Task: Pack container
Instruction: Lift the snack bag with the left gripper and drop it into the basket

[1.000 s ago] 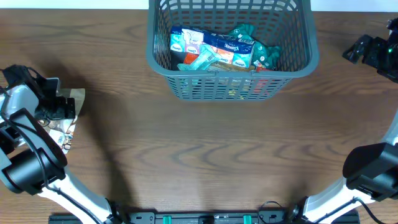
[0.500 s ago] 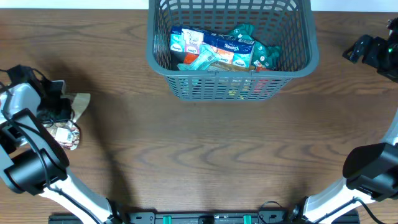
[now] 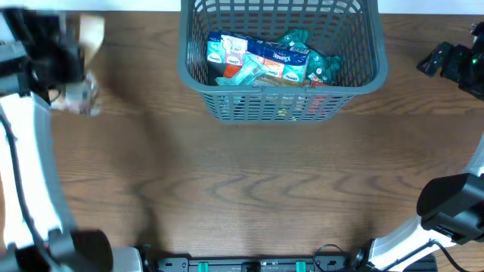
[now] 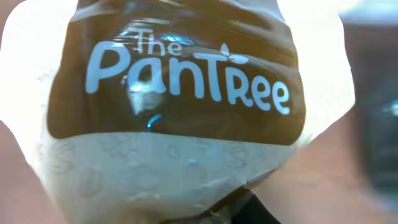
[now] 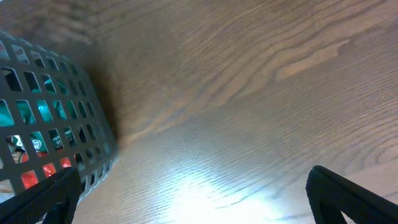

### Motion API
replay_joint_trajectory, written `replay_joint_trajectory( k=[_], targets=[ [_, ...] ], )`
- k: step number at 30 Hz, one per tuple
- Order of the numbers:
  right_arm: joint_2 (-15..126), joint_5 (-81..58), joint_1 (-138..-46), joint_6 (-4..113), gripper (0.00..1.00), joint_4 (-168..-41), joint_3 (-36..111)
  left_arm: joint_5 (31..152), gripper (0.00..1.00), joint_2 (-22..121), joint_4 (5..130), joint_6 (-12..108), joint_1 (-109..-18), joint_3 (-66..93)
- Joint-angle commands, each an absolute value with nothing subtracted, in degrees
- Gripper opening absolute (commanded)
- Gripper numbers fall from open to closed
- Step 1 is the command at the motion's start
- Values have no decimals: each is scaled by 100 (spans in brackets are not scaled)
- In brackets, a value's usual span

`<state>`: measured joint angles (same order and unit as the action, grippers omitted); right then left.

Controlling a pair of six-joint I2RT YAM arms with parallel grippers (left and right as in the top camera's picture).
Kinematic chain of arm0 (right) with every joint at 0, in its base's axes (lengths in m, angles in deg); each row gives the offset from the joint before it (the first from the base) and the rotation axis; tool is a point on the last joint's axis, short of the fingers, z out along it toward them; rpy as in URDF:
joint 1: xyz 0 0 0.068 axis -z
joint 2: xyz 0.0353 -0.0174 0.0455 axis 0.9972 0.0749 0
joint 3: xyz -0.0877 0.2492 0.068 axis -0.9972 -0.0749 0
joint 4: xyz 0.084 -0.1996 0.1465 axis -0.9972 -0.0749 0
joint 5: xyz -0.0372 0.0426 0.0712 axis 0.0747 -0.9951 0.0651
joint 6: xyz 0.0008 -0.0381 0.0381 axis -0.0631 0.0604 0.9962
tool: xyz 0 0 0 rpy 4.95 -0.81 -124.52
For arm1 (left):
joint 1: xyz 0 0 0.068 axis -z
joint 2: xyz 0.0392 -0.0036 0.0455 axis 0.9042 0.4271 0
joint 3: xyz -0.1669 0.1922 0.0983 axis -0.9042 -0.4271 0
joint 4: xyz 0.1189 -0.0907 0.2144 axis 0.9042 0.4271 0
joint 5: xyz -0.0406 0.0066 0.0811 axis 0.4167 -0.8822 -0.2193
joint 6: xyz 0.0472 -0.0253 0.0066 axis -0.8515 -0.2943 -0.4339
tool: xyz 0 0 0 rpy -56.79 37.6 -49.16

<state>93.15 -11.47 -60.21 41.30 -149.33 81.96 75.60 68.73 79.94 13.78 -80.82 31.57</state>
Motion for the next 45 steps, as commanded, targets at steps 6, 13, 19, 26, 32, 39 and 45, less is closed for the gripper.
replay_joint_trajectory(
  k=[6,13,19,26,32,39,45],
  targets=[
    [9363,-1173,-6023,4200,99,-14911,8174,8131,6,6709,7627,119,-5861,3990],
    [9363,-1171,-6023,4027,99,-14889,8174,8050,6,7278,6276,-189,-4657,3990],
    [9363,-1173,-6023,4032,99,-14891,8174,8214,6,8202,5933,-762,-4329,3990],
    [9363,-1173,-6023,4025,99,-14924,8174,8227,6,9234,5977,-915,-4082,3990],
    [9363,-1171,-6023,3964,99,-14983,8174,8225,40,9404,6368,-891,-4036,3990],
    [9363,-1173,-6023,3964,99,-14889,8174,7766,98,9024,6713,-895,-4042,4010],
    [9363,-806,-6038,3794,99,-14100,8176,6594,99,8167,6718,-854,-4165,4241]
  ],
)
